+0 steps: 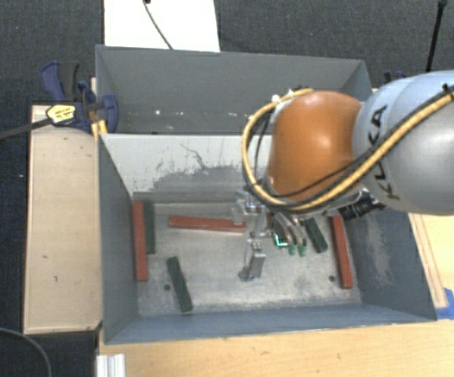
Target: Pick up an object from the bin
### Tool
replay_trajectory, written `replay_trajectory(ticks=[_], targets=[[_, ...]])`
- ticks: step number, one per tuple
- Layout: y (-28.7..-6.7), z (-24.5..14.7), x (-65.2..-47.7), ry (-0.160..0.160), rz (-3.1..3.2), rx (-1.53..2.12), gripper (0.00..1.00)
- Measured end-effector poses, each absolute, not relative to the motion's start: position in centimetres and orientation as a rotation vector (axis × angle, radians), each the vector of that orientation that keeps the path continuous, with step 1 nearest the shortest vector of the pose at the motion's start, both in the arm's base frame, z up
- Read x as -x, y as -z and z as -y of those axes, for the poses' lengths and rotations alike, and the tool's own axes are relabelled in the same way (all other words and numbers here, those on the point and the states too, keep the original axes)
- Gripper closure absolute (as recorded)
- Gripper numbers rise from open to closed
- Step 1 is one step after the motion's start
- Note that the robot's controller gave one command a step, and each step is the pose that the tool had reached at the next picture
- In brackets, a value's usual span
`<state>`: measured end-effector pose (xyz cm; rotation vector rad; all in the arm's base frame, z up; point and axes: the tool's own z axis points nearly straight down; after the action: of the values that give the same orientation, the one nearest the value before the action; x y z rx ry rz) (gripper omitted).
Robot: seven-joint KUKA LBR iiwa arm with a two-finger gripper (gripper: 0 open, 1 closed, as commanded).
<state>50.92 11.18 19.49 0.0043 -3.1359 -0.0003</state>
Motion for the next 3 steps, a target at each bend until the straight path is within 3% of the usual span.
replay_trajectory(ticks=[1, 2, 3], targets=[[-6.6, -12.9, -59.1, 0.001, 3.143, -0.052, 0.0], [-10.2, -12.6, -58.5, 0.004, 3.146, 0.151, 0.0], [-10.5, -12.5, -57.8, 0.001, 3.125, 0.319, 0.0]])
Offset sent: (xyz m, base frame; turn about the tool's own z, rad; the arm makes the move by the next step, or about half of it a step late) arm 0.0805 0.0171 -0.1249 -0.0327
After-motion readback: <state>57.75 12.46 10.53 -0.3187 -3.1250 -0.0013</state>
